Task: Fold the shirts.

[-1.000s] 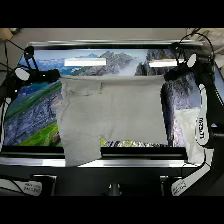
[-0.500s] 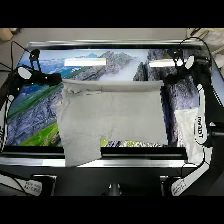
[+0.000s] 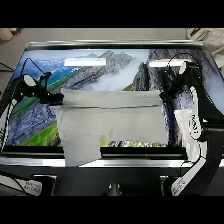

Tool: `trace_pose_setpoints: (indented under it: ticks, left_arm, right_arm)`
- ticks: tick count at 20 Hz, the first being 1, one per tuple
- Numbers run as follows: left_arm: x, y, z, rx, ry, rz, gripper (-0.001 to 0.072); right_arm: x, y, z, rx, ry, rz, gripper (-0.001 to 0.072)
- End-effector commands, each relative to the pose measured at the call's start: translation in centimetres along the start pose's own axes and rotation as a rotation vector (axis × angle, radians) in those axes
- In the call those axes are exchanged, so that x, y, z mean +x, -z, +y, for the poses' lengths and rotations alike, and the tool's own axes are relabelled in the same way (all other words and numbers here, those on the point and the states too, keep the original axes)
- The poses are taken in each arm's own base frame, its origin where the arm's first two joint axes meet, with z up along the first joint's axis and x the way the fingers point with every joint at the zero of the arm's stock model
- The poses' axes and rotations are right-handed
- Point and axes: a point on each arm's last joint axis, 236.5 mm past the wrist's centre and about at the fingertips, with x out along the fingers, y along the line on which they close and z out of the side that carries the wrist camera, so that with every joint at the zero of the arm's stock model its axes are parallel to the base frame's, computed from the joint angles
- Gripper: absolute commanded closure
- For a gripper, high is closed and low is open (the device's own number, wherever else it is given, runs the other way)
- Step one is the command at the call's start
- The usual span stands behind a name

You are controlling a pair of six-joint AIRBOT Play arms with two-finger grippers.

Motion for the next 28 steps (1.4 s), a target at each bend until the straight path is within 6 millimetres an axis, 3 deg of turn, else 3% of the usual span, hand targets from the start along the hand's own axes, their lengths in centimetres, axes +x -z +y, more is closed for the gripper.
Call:
trace_pose_setpoints:
  ticks: [1,2,4,5,6,9,11,13,16,18,21,25,28]
  left_arm:
    - [0.8,1.6,0.2,-0.033,0.000,0.060,0.0681]
    - [0.8,1.6,0.0,-0.036,0.010,0.057,0.0643]
    - [0.2,1.5,0.0,-0.047,0.015,0.060,0.0372]
    - [-0.6,1.6,0.2,-0.051,0.017,0.068,0.0258]
    - [-1.7,1.7,0.6,-0.060,0.019,0.077,0.0235]
    - [-5.3,3.8,2.3,-0.084,0.027,0.114,0.0236]
    - [-6.4,7.0,2.9,-0.087,0.037,0.138,0.0237]
    - [-5.2,12.8,2.3,-0.146,0.091,0.190,0.0237]
    - [-1.7,21.0,0.6,-0.215,0.146,0.229,0.0238]
    - [0.2,24.1,-0.5,-0.252,0.177,0.230,0.0238]
    - [2.1,25.6,-2.0,-0.273,0.216,0.228,0.0238]
    - [2.8,24.8,-3.4,-0.238,0.224,0.193,0.0242]
    - [3.4,24.0,-3.0,-0.244,0.188,0.154,0.0257]
  right_arm:
    - [0.7,1.7,1.3,-0.001,-0.065,0.084,0.0696]
    - [0.7,1.5,1.2,0.011,-0.061,0.077,0.0675]
    - [0.2,1.7,1.7,0.010,-0.081,0.076,0.0327]
    - [-0.5,2.2,2.0,-0.020,-0.094,0.086,0.0274]
    - [-1.5,2.8,1.7,-0.005,-0.096,0.078,0.0271]
    - [-4.8,5.8,-0.3,0.083,-0.102,0.061,0.0234]
    - [-6.1,7.8,-0.7,0.121,-0.114,0.066,0.0248]
    - [-5.9,9.0,-0.2,0.129,-0.095,0.050,0.0253]
    - [-4.4,10.2,1.7,0.127,-0.127,0.041,0.0264]
    - [-3.7,11.0,2.7,0.127,-0.159,0.062,0.0290]
    - [-3.9,11.4,3.0,0.127,-0.166,0.072,0.0290]
    - [-4.0,11.3,2.9,0.126,-0.160,0.065,0.0290]
    - [-3.5,12.1,3.6,0.129,-0.173,0.079,0.0288]
